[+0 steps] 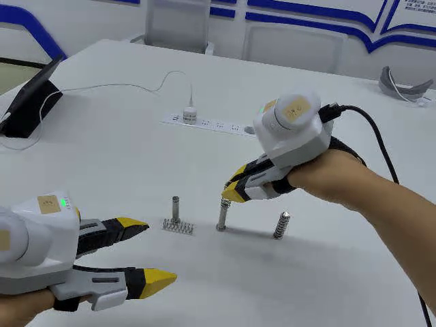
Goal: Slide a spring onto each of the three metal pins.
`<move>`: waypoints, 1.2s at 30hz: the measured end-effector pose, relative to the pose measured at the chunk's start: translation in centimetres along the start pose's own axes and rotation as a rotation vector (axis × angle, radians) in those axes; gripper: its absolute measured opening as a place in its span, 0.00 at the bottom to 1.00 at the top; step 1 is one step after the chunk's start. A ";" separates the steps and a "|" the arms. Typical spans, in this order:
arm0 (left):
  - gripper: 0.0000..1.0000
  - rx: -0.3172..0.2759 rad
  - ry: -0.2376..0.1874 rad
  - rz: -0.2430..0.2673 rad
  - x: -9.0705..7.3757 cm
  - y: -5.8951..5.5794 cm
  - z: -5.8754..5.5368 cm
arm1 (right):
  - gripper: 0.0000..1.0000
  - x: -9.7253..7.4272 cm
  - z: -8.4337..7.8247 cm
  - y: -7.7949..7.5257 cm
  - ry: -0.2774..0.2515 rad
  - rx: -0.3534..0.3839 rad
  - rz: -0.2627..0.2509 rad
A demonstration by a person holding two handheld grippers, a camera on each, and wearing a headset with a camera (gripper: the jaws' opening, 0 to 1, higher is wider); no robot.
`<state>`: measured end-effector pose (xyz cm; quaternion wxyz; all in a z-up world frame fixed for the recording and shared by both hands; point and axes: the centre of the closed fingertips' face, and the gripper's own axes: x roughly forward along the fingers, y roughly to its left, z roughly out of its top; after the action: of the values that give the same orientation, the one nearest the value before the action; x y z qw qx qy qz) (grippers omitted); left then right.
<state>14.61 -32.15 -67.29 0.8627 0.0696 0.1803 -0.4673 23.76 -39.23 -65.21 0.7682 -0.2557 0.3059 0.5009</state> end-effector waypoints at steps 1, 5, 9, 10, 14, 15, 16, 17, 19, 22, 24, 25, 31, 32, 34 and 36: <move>0.56 0.000 0.000 0.000 0.0 0.0 0.0 | 0.12 0.1 0.0 -0.1 0.001 0.004 0.002; 0.56 -0.001 0.000 0.002 0.0 0.1 0.0 | 0.12 0.8 -0.5 -0.2 0.012 0.012 0.010; 0.56 -0.002 0.002 0.002 -0.1 0.1 -0.1 | 0.12 1.6 -1.2 -0.2 0.026 0.021 0.016; 0.56 -0.002 0.003 0.001 -0.1 0.1 -0.1 | 0.12 1.7 -1.4 -0.1 0.029 0.022 0.018; 0.56 -0.003 0.002 0.001 -0.1 0.1 -0.1 | 0.12 2.2 -1.9 -0.1 0.038 0.031 0.019; 0.56 -0.003 0.002 0.001 -0.1 0.1 -0.1 | 0.12 2.3 -2.0 -0.1 0.039 0.033 0.018; 0.56 -0.003 0.002 0.002 -0.1 0.1 -0.1 | 0.12 2.4 -2.0 -0.1 0.040 0.036 0.019; 0.56 -0.003 0.002 0.001 -0.1 0.1 -0.1 | 0.12 2.5 -2.1 -0.1 0.043 0.039 0.019; 0.56 -0.004 0.002 0.001 -0.1 0.1 -0.1 | 0.12 2.6 -2.2 -0.1 0.045 0.043 0.020; 0.56 -0.005 0.002 0.001 -0.1 0.1 -0.2 | 0.12 3.0 -2.5 -0.1 0.053 0.049 0.023; 0.56 -0.006 0.003 0.001 -0.1 0.1 -0.3 | 0.12 3.3 -2.6 -0.1 0.057 0.052 0.024; 0.56 -0.006 0.003 0.001 -0.2 0.1 -0.3 | 0.12 3.3 -2.7 0.0 0.059 0.054 0.024; 0.56 -0.007 0.004 0.003 -0.3 0.1 -0.3 | 0.12 3.8 -3.2 0.1 0.063 0.065 0.025; 0.56 -0.007 0.004 0.004 -0.3 0.1 -0.3 | 0.12 3.9 -3.4 0.1 0.066 0.065 0.025; 0.56 -0.007 0.005 0.003 -0.3 0.1 -0.3 | 0.13 4.0 -3.6 0.2 0.071 0.064 0.022; 0.56 -0.006 0.006 0.003 -0.4 0.1 -0.3 | 0.13 4.0 -3.8 0.2 0.075 0.067 0.023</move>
<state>14.41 -31.73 -67.48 0.8632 0.0685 0.1842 -0.4651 23.97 -39.33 -70.78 0.7584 -0.2450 0.3540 0.4894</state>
